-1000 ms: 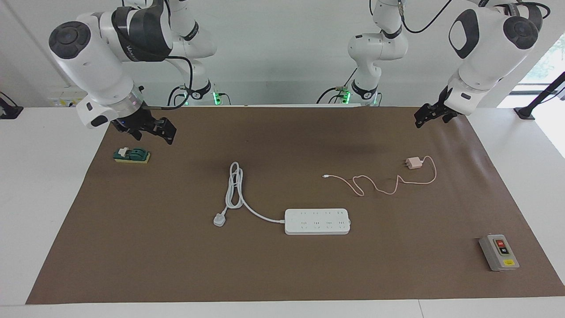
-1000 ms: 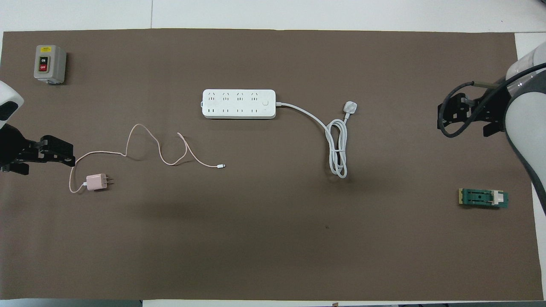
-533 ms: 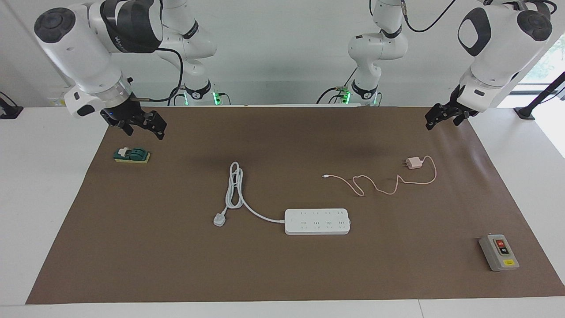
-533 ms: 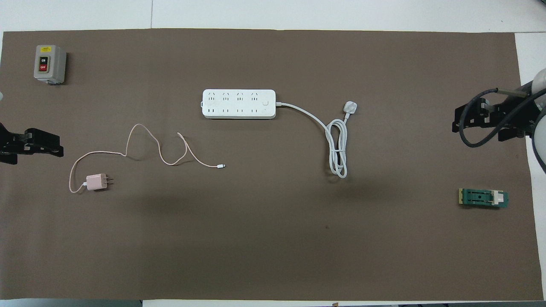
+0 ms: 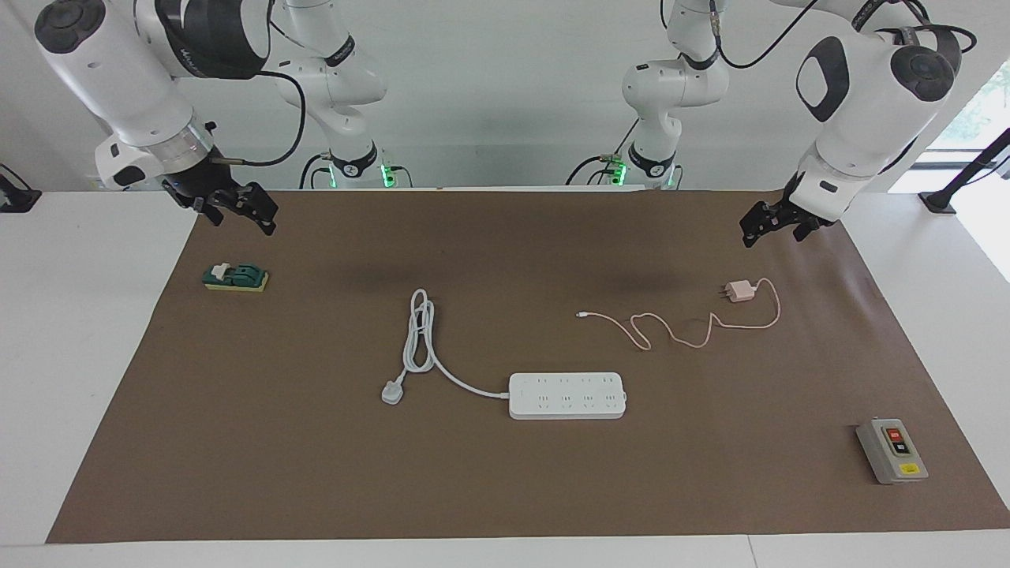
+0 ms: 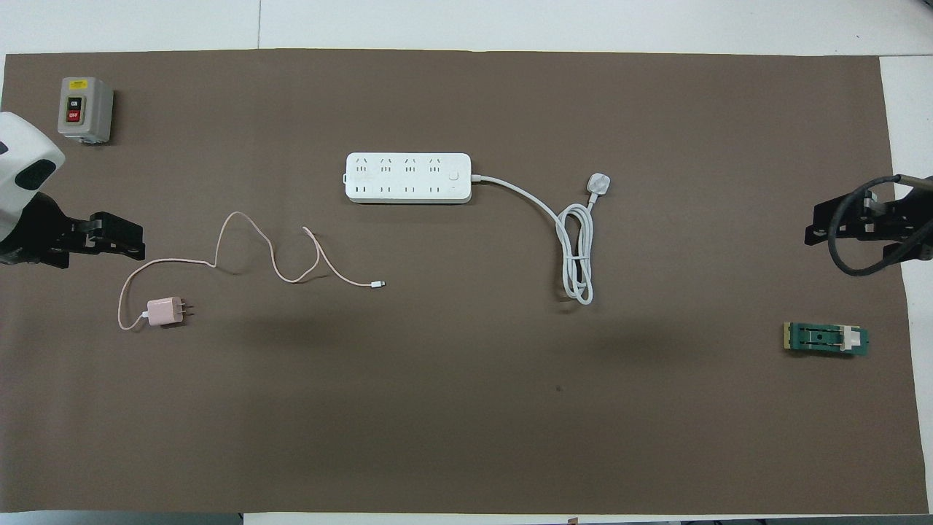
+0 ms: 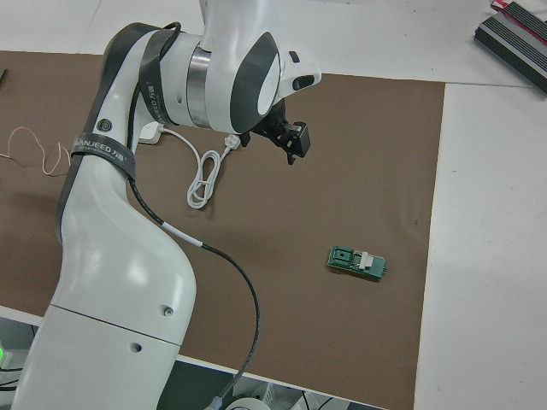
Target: Unplug charger and place it aside
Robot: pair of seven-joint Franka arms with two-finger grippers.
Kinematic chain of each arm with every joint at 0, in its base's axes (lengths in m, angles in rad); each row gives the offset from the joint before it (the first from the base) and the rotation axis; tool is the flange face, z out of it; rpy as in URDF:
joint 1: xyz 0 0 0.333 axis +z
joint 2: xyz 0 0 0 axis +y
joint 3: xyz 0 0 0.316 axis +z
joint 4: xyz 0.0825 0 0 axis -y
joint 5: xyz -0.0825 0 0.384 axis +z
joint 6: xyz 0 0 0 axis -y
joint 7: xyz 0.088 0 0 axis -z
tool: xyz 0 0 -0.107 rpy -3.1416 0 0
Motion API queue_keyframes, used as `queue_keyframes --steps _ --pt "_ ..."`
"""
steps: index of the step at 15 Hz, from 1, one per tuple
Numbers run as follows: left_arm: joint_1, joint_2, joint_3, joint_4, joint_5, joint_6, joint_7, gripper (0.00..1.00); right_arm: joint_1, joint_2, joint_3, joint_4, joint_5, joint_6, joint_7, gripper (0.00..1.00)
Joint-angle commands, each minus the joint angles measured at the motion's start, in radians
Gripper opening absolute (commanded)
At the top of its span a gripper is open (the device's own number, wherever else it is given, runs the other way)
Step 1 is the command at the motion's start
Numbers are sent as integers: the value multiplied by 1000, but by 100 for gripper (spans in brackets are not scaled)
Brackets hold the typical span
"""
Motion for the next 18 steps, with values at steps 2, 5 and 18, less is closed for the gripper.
queue_keyframes --steps 2,5,18 --pt "25 -35 -31 -7 -6 16 16 100 -10 -32 2 -65 -16 86 -100 100" --pt "25 -40 -29 -6 -6 16 20 100 -16 -36 -2 -64 -16 79 -116 100" --pt "15 -63 -37 -4 -4 10 58 100 -12 -45 3 15 -42 -51 -116 100"
